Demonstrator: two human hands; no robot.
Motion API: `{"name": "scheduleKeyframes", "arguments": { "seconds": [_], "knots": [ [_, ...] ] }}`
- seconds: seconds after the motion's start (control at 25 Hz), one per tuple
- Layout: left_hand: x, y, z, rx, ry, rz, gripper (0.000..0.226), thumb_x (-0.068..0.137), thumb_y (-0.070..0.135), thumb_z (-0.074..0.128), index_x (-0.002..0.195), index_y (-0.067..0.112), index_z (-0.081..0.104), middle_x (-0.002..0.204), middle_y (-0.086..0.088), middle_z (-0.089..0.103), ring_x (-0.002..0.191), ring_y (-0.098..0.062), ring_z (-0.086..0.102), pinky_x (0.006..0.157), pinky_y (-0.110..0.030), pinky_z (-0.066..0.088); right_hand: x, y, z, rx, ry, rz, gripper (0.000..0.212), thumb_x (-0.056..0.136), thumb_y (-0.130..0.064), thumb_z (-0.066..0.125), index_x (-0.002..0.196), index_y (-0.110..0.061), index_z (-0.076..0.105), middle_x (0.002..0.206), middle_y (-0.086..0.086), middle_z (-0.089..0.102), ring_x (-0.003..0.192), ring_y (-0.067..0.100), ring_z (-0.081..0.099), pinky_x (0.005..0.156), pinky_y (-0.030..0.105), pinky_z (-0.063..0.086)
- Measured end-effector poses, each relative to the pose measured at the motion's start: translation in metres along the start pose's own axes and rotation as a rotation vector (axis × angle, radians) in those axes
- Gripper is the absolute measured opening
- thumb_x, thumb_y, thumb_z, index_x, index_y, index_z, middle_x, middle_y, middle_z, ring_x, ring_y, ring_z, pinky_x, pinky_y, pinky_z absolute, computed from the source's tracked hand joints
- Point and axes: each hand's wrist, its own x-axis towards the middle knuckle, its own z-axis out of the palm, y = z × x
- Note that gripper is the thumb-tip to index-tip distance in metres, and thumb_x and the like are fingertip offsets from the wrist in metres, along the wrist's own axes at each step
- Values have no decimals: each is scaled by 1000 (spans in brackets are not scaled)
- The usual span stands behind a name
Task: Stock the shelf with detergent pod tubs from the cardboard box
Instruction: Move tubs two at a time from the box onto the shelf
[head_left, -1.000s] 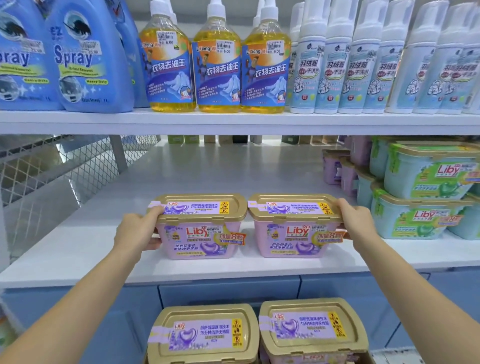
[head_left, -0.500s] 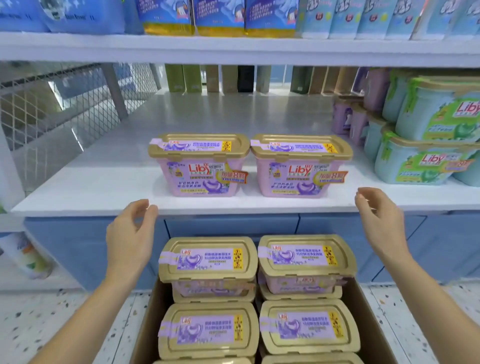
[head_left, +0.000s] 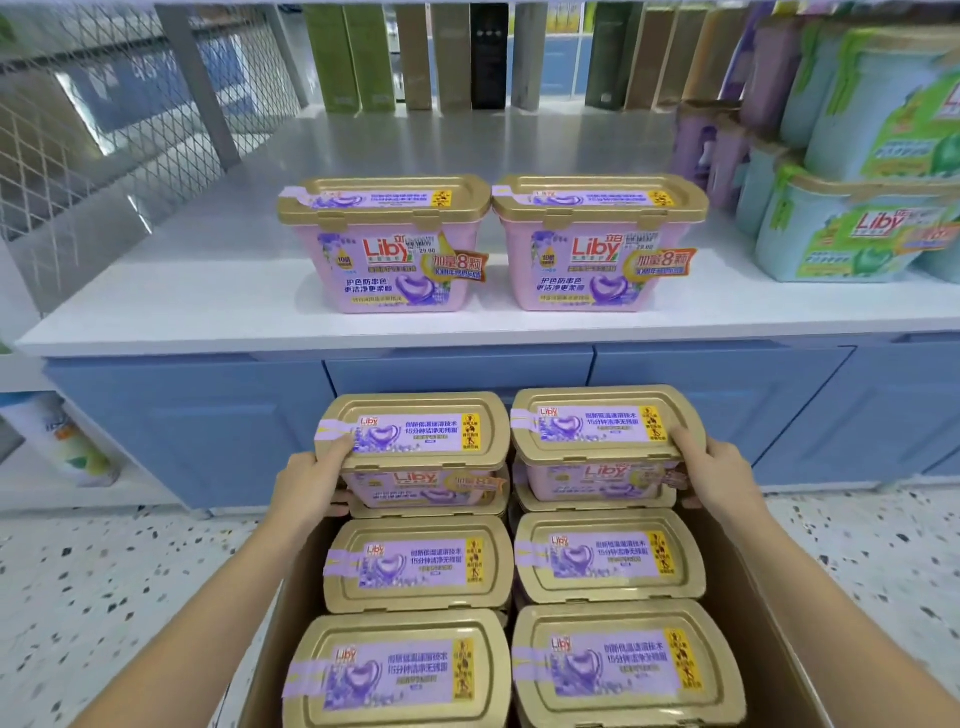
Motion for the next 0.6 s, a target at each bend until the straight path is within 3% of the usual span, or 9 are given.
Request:
{"name": "scheduleKeyframes", "arguments": {
  "seconds": [0.16,0.28,0.44,0.6],
  "knots": [
    [0,1,3,-11,39,-3,39,85,41,54,89,3,63,86,-17,69,72,-28,68,57,-34,55,5,-2,-1,-35,38,27,46,86,-49,51,66,-8,52,84,18,64,84,39,63,79,53,55],
    [-6,4,4,-38,55,4,31,88,37,51,73,11,60,77,-14,68,64,-26,68,49,-30,57,5,-3,0,-144,78,-2,52,89,-50,44,67,-4,54,87,24,65,84,39,61,79,44,50],
    [-17,7,3,-78,160,31,33,85,38,51,67,13,60,70,-11,68,67,-30,69,74,-46,58,-4,-9,-4,-92,132,-11,55,90,-47,41,72,2,57,85,23,63,87,39,57,74,41,42],
    [-34,30,-13,-199,192,90,30,85,34,51,67,12,61,70,-11,66,67,-26,67,74,-42,57,-17,-38,-29,49,176,-29,51,83,-48,47,65,0,54,69,15,56,85,39,57,77,45,46]
  ]
}}
